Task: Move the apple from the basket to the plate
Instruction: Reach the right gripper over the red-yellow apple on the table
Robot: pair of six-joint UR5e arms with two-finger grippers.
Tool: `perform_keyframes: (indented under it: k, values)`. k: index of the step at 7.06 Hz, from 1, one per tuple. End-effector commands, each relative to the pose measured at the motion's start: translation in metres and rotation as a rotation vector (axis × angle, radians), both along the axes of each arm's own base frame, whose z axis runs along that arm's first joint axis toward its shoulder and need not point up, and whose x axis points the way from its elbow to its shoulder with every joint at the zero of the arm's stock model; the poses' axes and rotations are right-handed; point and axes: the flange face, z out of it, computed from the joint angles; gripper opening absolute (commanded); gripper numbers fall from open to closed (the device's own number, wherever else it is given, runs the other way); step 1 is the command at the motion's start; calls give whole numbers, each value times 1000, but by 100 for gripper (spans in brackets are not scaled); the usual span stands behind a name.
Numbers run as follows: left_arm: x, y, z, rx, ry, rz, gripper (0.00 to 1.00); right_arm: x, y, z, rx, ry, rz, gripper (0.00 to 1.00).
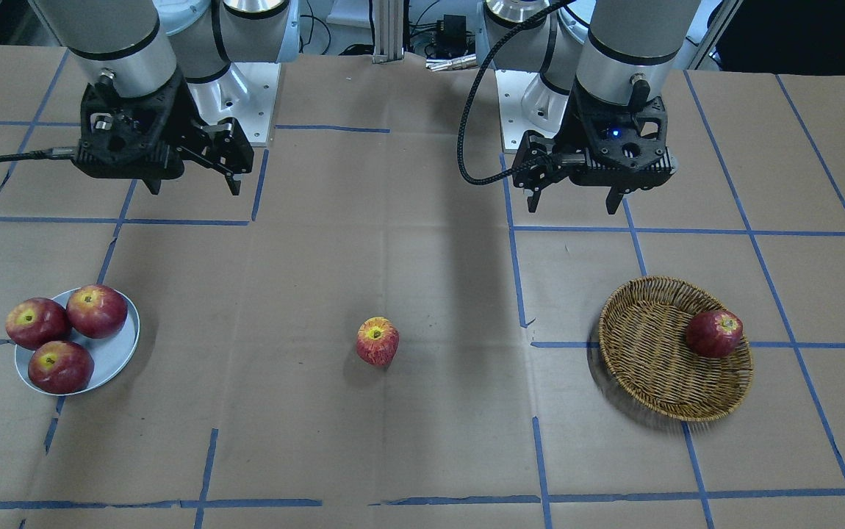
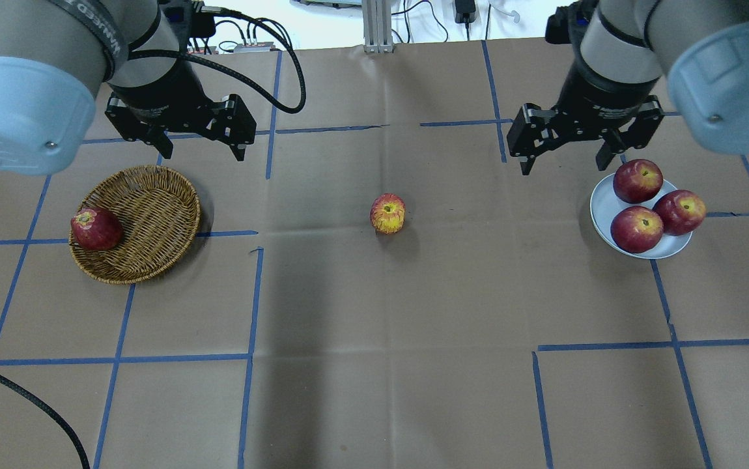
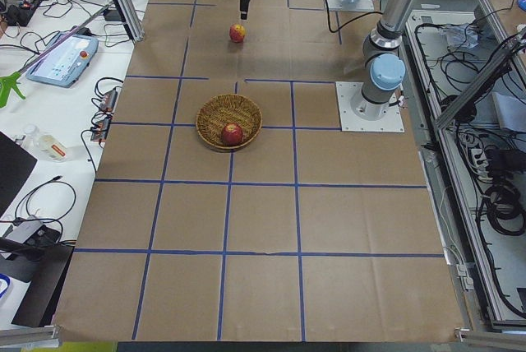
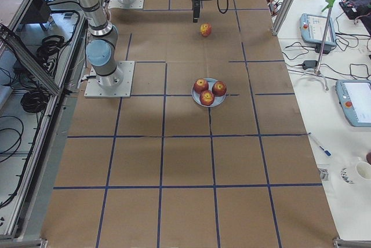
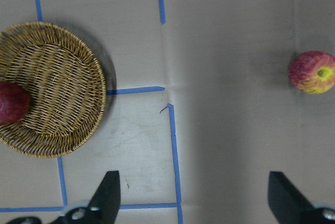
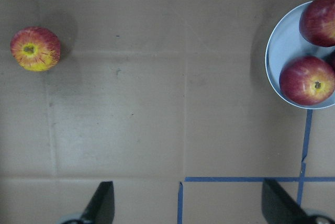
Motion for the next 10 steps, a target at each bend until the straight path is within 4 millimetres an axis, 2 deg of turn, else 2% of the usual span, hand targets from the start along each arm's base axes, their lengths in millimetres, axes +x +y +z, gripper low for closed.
perform_keyframes:
  k: [1,3,5,6,7,9,10]
  values:
    - [4,1,-2,5,-2,9,99,89,-19,-30,-20,3,-19,100]
    - [2,3,-11,22,0,7,99,153,-31,-78,-58,-8,-37,100]
    - [2,4,-16,31,-1,7,99,189,-41,-135,-68,-12,-48,100]
    - [1,4,-16,31,-1,5,99,198,-42,-165,-68,-12,-32,100]
    - [2,4,-17,32,-1,7,99,199,-44,-191,-90,-22,-26,100]
    - [3,5,-16,32,-2,9,99,199,-54,-230,-129,5,-16,100]
    - [3,5,-17,34,-2,9,99,201,-59,-243,-144,3,1,100]
